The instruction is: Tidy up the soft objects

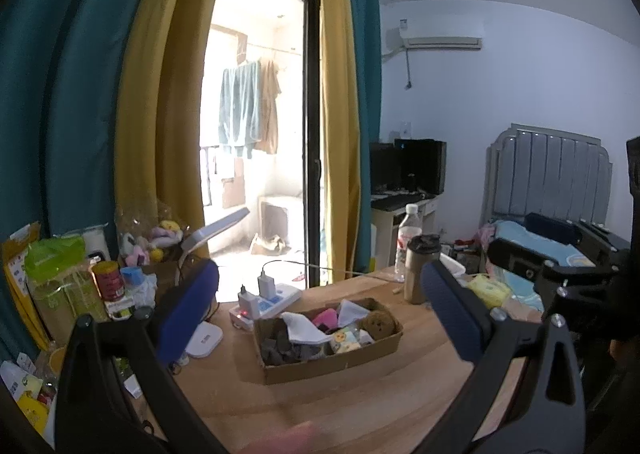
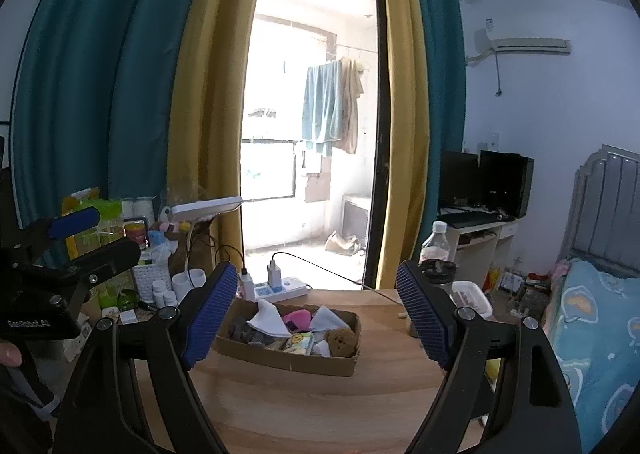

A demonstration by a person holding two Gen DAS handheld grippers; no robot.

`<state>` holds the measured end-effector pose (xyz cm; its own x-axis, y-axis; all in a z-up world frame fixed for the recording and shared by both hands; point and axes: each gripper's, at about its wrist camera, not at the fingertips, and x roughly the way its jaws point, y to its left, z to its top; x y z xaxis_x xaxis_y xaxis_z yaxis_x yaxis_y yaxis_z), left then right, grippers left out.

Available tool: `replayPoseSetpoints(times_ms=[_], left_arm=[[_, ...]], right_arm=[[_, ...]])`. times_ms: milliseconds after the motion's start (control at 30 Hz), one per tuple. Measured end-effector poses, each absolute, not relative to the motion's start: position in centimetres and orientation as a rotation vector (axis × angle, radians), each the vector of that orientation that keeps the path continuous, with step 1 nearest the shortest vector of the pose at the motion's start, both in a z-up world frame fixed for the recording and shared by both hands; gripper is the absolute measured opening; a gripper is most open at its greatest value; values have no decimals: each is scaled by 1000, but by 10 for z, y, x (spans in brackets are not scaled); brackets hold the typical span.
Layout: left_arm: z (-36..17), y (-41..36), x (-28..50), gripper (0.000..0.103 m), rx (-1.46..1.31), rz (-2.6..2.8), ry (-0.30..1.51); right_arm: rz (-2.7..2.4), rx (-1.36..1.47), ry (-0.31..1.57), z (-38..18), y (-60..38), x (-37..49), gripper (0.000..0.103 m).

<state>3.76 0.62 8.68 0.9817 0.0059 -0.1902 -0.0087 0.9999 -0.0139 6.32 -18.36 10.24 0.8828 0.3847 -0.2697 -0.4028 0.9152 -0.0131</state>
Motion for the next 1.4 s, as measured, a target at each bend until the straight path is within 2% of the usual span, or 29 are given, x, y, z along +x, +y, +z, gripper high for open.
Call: replayPoseSetpoints(times_ms=[1400], left_arm=[[87, 1, 39, 102, -26, -19, 196]], right_arm=[[393, -66, 269, 104, -190, 61, 85]])
